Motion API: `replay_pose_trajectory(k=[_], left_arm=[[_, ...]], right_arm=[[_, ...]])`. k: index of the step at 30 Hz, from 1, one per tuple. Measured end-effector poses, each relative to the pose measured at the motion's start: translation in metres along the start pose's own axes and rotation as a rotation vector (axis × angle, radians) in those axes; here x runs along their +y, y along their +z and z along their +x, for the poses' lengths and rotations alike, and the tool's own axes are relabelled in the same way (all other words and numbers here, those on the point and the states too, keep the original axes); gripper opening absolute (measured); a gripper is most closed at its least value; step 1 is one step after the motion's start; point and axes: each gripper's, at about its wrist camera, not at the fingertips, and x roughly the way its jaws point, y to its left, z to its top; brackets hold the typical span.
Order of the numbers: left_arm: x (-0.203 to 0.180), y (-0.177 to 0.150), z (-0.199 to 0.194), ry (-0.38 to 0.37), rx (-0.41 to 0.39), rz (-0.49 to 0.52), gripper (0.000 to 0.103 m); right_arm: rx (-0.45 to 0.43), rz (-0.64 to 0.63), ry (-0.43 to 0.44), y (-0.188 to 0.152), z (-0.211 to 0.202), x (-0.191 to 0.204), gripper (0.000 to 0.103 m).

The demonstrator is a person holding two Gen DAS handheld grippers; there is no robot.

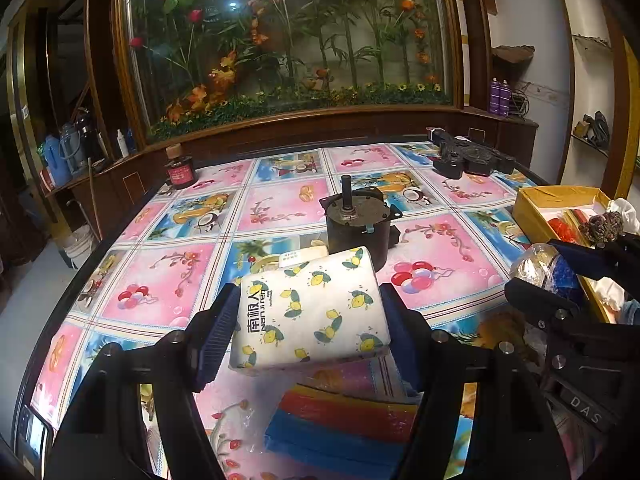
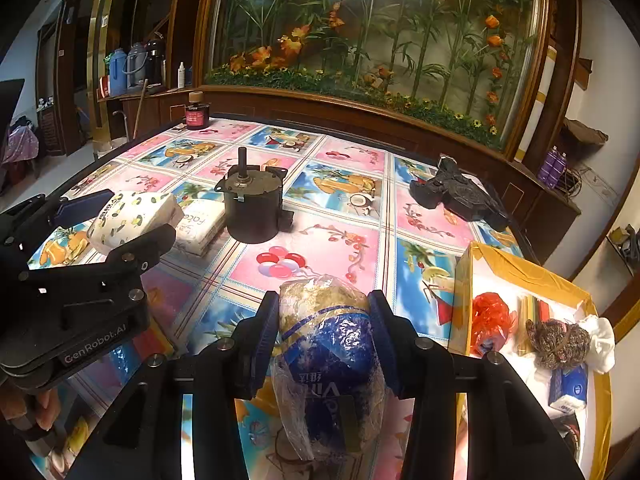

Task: Organize soft objects
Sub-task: 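Lift the lemon-print tissue pack with left tool while right tool lifts the Vinda bag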

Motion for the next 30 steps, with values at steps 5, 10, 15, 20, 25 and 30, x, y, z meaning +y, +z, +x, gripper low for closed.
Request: replay_pose_trajectory(k=[5,10,15,20,25,30], left_arm=[[-0.002,0.000,-0.002,0.009,-0.011,0.009,0.069],[-0.005,-0.001,-0.003,0.014,-0.018,0.020,0.069],[-0.007,-0.001,-0.005,0.019,-0.026,0.029,0.069],[-0.008,0.000,-0.006,0.025,-0.034,0.035,0.069],[-0.008,-0.001,-0.006,0.025,-0.034,0.034,0.069],[-0.008,0.000,-0.006,0.027,-0.036,0.034,0.069]], right_arm=[[-0.004,0.007,-0.003,0.000,0.001,-0.003,0.044],[-0.002,0.005,-0.002,-0.001,0.002,-0.004,0.044],[0.000,0.012,-0.003,0.000,0.002,-0.005,0.044],[-0.001,0.019,-0.002,0.001,0.002,-0.008,0.044],[-0.003,0.023,-0.002,0.001,0.002,-0.009,0.044],[-0.006,0.027,-0.002,0.001,0.001,-0.011,0.044]])
